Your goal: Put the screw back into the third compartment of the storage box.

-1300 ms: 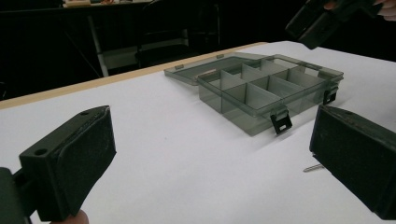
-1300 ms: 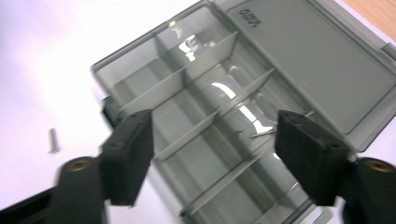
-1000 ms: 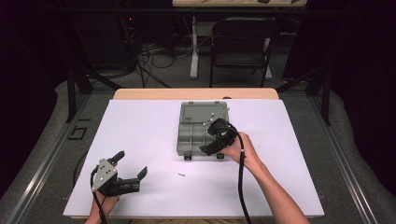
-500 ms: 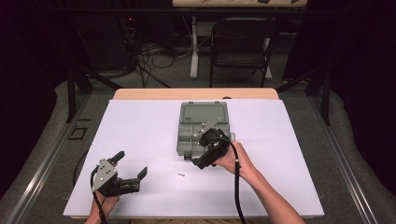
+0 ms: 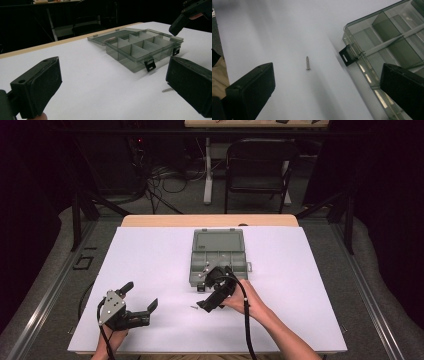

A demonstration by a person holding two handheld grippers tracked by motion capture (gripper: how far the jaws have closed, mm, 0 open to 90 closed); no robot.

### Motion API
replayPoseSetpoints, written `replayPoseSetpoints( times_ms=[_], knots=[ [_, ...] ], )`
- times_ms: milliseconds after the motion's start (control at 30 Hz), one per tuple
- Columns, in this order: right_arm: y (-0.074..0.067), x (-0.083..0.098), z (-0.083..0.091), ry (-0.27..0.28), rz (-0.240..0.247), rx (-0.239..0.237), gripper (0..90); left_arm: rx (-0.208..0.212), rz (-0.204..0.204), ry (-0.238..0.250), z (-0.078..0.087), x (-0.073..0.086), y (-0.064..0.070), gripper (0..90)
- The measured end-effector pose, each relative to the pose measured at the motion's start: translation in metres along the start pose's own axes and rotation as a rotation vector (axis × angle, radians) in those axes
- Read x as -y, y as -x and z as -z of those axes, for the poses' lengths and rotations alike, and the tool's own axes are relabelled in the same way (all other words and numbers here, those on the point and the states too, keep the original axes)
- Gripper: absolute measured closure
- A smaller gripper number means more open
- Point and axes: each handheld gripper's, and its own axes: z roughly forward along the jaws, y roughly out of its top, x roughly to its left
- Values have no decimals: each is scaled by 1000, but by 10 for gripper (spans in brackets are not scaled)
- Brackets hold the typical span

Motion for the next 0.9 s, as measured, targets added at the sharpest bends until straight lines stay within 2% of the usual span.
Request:
replayPoseSetpoints(
  times_ms=[167,400,500,700,900],
  knots=[
    [-2,0,-9,-10,10,-24,0,2,-2,-3,0,0,1,1],
    [-5,-2,-25,-62,15,-29,1,2,-4,-2,1,0,0,1],
    [-5,-3,-31,-71,32,-39,23,1,-3,-3,1,0,0,1],
    [-7,-3,-43,-96,48,-28,176,1,-3,-3,1,0,0,1],
    [-9,-1,-53,-90,61,-21,393,2,-1,-4,1,0,0,1]
  ],
)
